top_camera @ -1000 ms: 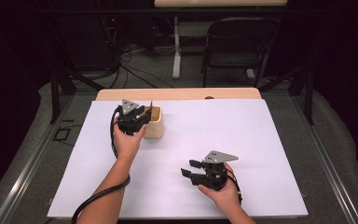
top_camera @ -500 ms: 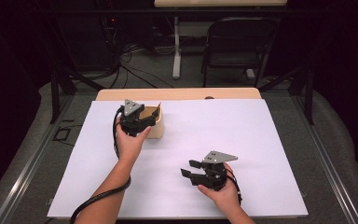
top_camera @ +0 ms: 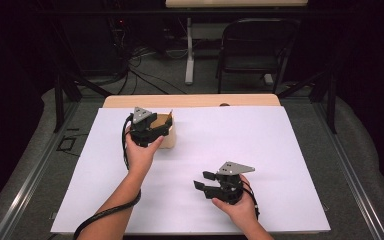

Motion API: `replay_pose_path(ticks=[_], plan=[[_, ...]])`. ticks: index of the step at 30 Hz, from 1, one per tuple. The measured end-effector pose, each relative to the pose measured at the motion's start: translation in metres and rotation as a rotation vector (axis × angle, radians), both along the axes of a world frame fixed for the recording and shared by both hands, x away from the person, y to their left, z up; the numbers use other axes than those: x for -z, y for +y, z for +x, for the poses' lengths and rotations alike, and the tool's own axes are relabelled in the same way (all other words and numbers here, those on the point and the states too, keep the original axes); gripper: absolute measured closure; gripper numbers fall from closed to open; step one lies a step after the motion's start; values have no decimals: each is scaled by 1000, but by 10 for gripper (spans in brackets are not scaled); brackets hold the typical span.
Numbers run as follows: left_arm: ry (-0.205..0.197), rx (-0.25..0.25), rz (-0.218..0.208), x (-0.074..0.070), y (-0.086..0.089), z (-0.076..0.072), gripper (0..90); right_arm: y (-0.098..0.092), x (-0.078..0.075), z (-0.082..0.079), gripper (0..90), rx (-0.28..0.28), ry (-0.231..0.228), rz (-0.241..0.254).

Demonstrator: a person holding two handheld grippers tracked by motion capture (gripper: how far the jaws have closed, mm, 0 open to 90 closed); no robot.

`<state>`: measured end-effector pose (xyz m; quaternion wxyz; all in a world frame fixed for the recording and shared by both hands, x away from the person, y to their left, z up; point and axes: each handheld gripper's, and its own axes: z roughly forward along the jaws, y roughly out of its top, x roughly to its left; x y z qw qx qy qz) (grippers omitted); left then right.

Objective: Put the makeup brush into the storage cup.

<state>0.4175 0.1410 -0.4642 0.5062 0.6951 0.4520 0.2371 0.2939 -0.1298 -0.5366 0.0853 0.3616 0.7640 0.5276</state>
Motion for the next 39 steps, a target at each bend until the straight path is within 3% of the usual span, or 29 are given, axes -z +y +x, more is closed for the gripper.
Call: replay_pose_path(ticks=[20, 39], plan=[[-22, 61, -4, 3, 0, -27, 371, 1, 0, 0, 483, -1, 6, 2], [-13, 21, -65, 21, 28, -49, 375, 0, 2, 1, 483, 6, 15, 10]])
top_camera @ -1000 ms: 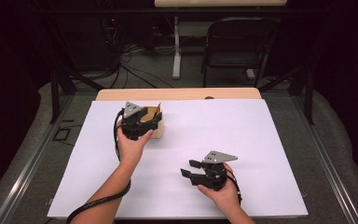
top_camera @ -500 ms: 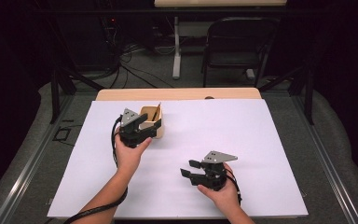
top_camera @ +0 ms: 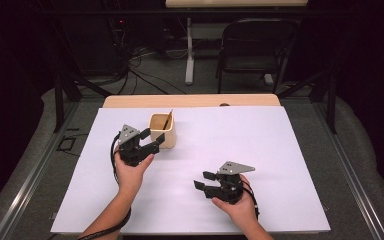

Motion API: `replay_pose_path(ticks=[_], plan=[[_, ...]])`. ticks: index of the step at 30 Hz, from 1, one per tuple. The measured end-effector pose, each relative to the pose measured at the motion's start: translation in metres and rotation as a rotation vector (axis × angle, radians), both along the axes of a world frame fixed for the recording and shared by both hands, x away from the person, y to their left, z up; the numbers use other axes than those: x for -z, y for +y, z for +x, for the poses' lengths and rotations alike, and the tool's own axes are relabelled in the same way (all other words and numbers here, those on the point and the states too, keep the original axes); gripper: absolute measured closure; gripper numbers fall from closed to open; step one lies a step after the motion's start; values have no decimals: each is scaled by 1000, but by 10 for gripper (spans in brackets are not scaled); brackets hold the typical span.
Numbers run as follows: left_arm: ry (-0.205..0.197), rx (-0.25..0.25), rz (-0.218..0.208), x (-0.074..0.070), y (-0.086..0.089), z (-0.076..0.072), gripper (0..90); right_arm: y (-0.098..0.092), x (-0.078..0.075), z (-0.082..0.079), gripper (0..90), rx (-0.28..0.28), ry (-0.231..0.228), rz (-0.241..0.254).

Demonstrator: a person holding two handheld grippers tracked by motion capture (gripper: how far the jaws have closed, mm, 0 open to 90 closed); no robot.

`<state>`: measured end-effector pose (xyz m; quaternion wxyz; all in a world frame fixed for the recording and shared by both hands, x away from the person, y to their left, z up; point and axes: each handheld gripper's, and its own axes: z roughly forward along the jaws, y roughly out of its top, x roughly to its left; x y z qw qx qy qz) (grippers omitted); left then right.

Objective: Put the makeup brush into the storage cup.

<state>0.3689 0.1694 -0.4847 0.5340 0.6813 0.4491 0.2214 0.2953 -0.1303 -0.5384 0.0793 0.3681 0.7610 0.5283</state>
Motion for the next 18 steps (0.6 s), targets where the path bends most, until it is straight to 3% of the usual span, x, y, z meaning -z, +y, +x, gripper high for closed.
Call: replay_pose_path(ticks=[4, 11, 18], plan=[[-8, 5, -6, 1, 4, -7, 375, 0, 0, 0, 483, 2, 0, -1], [-36, 17, 67, 4, 12, -21, 375, 0, 0, 0, 483, -1, -2, 0], [-31, 30, 86, 4, 21, -30, 376, 1, 0, 0, 483, 0, 2, -6]])
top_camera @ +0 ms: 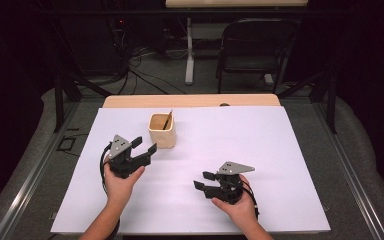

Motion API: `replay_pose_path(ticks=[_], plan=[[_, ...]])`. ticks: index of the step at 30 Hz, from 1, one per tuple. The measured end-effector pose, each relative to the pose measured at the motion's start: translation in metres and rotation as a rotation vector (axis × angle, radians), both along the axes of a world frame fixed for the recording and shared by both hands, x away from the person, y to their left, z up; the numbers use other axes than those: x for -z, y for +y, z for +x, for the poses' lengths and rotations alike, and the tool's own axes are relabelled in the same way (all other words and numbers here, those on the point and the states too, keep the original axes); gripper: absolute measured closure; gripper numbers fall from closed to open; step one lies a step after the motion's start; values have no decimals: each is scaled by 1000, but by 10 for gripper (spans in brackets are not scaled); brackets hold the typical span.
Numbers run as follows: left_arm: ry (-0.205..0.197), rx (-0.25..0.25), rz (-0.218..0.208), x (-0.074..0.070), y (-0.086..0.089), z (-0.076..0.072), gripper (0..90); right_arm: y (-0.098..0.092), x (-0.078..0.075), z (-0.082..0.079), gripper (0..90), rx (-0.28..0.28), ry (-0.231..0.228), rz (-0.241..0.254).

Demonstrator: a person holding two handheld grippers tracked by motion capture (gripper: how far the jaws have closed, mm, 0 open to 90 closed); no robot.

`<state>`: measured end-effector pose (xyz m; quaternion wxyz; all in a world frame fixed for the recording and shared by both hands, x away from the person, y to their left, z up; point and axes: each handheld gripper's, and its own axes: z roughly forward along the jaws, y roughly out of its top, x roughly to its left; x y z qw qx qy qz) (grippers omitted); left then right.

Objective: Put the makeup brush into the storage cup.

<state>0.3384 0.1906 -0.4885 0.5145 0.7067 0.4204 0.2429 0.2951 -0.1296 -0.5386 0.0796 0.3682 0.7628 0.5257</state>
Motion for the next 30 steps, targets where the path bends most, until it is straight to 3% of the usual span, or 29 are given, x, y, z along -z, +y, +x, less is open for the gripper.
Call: replay_pose_path(ticks=[7, 13, 21, 24, 30], plan=[[31, 7, 1, 5, 7, -7, 372, -1, -1, 0, 483, 2, -4, 4], [50, 9, -47, 6, 17, -11, 368, -2, -3, 0, 483, 3, -11, 6], [54, 24, -48, 8, 20, -18, 369, -3, -4, 0, 483, 4, -18, 6], [49, 52, -25, 11, 17, -25, 369, -3, -4, 0, 483, 8, -16, 8], [53, 84, -27, 13, 15, -34, 366, -4, -5, -1, 483, 8, -19, 9]])
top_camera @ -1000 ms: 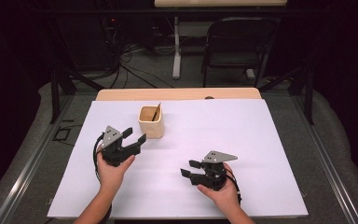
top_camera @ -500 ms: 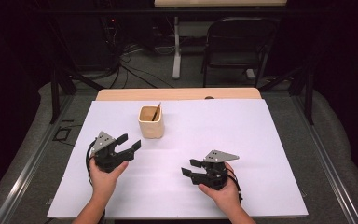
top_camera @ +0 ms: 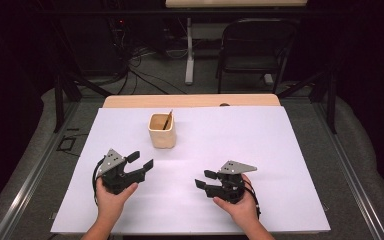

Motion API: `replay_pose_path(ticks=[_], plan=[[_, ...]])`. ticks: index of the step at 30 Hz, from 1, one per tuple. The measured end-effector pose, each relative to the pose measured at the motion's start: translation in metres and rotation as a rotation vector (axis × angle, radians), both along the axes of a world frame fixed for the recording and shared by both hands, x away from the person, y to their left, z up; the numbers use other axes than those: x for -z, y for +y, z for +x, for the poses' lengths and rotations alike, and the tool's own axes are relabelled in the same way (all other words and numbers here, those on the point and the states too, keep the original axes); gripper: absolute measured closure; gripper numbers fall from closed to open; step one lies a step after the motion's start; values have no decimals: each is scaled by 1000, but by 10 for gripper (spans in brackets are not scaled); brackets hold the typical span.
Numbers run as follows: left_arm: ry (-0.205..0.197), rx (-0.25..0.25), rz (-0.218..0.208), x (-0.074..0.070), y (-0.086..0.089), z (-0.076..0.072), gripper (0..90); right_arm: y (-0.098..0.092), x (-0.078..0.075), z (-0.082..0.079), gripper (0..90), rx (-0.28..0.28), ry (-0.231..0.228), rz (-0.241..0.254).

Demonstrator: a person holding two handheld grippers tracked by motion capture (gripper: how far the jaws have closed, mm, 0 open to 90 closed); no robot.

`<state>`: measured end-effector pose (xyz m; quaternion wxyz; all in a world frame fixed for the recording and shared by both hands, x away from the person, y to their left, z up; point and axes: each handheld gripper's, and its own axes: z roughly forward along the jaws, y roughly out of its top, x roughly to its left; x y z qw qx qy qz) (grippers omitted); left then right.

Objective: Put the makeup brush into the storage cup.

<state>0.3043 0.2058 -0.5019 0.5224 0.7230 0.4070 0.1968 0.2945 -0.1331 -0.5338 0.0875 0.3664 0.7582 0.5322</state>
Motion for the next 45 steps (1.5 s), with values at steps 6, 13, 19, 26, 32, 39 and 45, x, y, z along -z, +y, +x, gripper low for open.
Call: replay_pose_path(ticks=[6, 13, 19, 26, 32, 39, 45], plan=[[-7, 32, -7, 2, -2, -8, 363, -1, -1, 0, 483, 3, -6, 2], [-9, 61, 3, 6, -3, -14, 363, -2, -1, 0, 483, 6, -6, 0], [-5, 81, 19, 11, -6, -18, 363, -3, -1, 0, 483, 7, -6, -2], [-10, 114, 39, 14, -12, -23, 356, -4, -2, 0, 484, 9, -9, 2], [-2, 135, 52, 17, -17, -24, 356, -4, -2, 0, 483, 9, -11, 2], [10, 152, 67, 22, -22, -24, 357, -4, -2, 0, 484, 8, -9, -2], [13, 158, 78, 24, -24, -24, 357, -4, -2, 0, 483, 9, -8, -2]])
